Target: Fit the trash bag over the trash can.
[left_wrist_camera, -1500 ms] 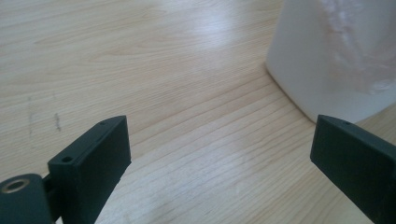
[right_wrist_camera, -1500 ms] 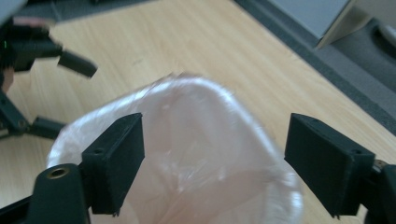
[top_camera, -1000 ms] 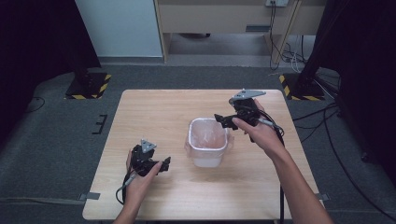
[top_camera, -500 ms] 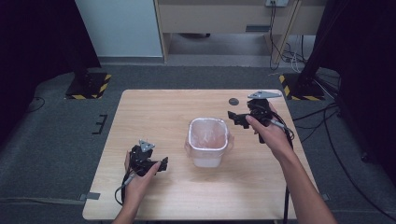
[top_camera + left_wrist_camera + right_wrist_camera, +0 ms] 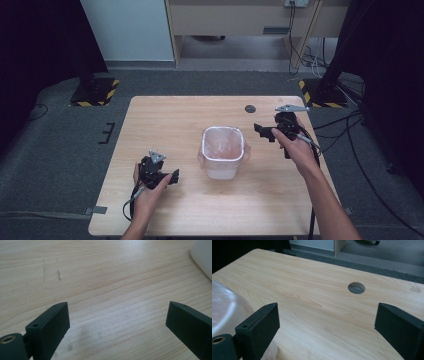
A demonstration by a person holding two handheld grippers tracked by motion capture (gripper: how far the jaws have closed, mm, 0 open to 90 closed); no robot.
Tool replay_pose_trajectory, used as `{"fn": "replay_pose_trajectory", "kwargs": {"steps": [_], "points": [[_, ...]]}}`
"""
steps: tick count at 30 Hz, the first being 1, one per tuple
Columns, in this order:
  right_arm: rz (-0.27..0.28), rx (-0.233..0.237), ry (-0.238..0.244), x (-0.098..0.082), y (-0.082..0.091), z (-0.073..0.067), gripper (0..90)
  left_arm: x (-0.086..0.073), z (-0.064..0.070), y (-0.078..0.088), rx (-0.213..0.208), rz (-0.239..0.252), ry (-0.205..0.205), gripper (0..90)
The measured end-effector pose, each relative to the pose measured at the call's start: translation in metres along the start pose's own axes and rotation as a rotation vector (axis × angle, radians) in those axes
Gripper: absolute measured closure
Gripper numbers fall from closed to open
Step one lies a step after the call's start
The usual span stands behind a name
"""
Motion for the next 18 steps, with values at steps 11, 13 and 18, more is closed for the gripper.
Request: {"fn": "replay_pose_trajectory", "kwargs": {"steps": [11,13,18], "points": [[-0.078,-0.035,-0.023,-0.037,-0.007,0.017,6.4,-0.002,0.0,-0.001,0.002,-0.008,-0.007,4.9],[-0.088,-0.041,-0.037,-0.044,-0.009,0.019,6.6,-0.002,0.0,-0.001,0.003,-0.01,-0.009,5.2],[-0.104,-0.051,-0.052,-0.054,-0.011,0.022,7.1,-0.002,0.0,-0.002,0.002,-0.014,-0.01,5.2]]}}
Point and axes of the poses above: each handheld gripper's, and its own axes: y roughly backward along the jaws, x roughly out of its top, z roughly to its right, the point moved 5 cm from there along -y, roughly forward along the jaws, and after that the axes turned 15 degrees about z, right-handed, at the moved point
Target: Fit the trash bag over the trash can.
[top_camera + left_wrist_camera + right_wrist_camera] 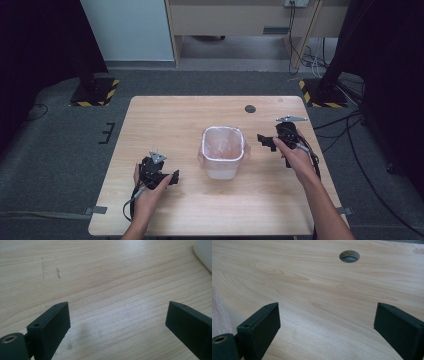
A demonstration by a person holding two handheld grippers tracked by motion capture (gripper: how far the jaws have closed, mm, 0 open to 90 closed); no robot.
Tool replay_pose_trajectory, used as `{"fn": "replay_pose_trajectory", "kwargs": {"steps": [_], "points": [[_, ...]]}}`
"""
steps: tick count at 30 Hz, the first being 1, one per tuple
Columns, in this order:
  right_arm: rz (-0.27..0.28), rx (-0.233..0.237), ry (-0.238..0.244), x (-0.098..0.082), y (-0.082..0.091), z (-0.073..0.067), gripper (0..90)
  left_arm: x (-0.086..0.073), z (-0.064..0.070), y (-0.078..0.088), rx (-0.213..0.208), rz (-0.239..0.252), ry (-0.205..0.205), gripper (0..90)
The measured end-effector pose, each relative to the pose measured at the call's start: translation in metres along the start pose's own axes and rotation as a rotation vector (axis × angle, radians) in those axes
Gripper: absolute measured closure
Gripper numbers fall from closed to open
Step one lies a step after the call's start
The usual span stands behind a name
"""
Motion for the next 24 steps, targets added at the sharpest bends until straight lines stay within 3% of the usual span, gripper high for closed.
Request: {"fn": "replay_pose_trajectory", "kwargs": {"steps": [6,15,24], "points": [[-0.033,-0.013,-0.006,-0.015,-0.004,0.007,7.3,0.0,0.0,0.0,0.0,-0.001,0.002,5.2],[-0.057,-0.079,-0.043,-0.035,-0.011,0.031,7.7,-0.002,0.001,-0.001,0.0,-0.01,-0.003,5.2],[-0.081,-0.11,-0.062,-0.054,-0.017,0.039,7.5,-0.004,0.0,-0.003,0.001,-0.021,-0.005,5.1]]}}
Point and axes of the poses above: each handheld gripper's, and its own axes: y roughly backward along the jaws, x roughly out of its top, z roughly to its right, the point moved 5 cm from there along -y, roughly forward along the jaws, and after that the axes turned 15 degrees about z, right-handed, at the moved point
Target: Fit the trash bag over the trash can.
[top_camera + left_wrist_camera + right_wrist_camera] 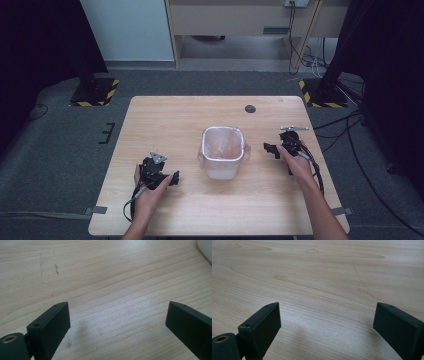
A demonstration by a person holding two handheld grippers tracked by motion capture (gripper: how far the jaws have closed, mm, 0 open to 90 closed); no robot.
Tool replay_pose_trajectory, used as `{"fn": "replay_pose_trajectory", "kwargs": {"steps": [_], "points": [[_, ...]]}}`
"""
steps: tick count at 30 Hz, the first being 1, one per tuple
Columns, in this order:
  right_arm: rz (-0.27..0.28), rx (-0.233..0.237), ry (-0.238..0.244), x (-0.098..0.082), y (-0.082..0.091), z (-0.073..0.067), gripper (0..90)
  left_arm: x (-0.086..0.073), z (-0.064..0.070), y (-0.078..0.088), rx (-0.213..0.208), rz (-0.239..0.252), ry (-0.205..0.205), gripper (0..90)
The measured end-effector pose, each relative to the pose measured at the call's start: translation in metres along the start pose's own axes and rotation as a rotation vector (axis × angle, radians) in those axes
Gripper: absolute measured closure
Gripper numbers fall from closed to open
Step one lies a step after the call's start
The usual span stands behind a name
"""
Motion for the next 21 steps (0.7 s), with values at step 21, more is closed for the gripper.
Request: {"fn": "replay_pose_trajectory", "kwargs": {"steps": [21], "points": [[0.038,-0.093,0.082,-0.013,-0.006,0.005,6.2,-0.001,-0.001,0.0,0.001,-0.003,0.003,5.0]]}}
Point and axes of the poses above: each handheld gripper's, and its own axes: y roughly backward along the jaws, x roughly out of its top, z roughly to its right, the point moved 5 cm from there along -y, roughly forward along the jaws, and after that the axes turned 15 degrees about z, right-handed, at the moved point
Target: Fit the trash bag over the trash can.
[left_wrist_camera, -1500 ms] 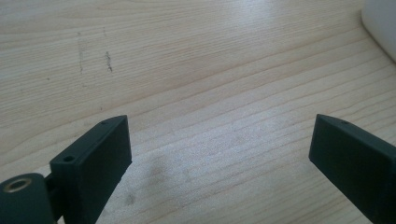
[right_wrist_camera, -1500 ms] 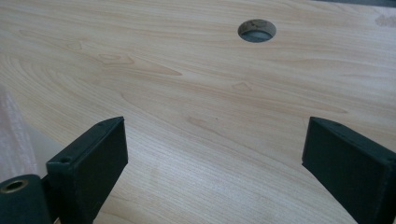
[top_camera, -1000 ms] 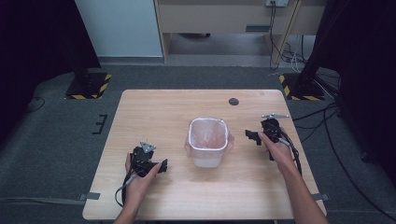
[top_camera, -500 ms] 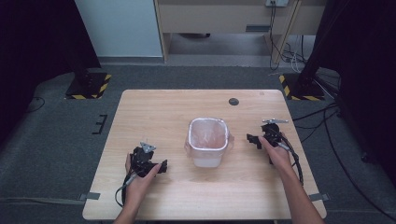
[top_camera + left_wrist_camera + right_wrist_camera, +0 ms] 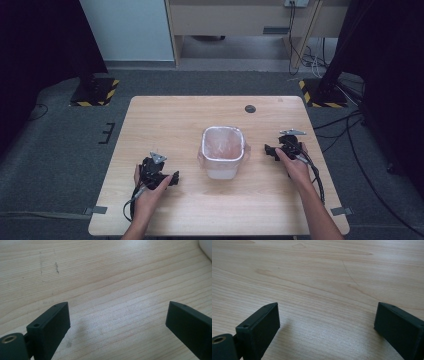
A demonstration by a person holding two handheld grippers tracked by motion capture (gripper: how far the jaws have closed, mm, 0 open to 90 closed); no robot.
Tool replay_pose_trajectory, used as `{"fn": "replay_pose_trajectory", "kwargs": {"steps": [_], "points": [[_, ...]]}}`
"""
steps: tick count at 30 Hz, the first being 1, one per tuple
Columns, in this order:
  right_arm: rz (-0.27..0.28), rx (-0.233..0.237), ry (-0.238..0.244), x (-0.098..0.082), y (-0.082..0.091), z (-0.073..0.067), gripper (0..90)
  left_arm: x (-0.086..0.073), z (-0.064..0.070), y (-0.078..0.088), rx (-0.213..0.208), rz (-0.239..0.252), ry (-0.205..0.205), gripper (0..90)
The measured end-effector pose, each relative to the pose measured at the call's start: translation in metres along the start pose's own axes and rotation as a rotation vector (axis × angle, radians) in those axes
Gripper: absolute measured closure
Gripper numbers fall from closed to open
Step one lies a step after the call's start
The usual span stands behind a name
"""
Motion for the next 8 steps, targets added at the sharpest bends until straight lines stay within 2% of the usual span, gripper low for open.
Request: {"fn": "replay_pose_trajectory", "kwargs": {"steps": [2,8], "points": [[-0.012,-0.022,0.03,-0.0007,-0.001,-0.0001,4.6,-0.0002,-0.0001,0.0,0.0,-0.001,0.0,4.9],[-0.028,-0.024,0.028,-0.0015,-0.0012,0.0035,0.3,0.0008,0.0,0.0011,0.001,0.003,0.002,4.9]]}}
Point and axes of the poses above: each handheld gripper's, and its own axes: y roughly backward along the jaws, x roughly out of its top, z roughly to its right, the point moved 5 cm from there along -y, roughly forward along the jaws, and after that the axes turned 15 degrees about z, right-handed, at the moved point
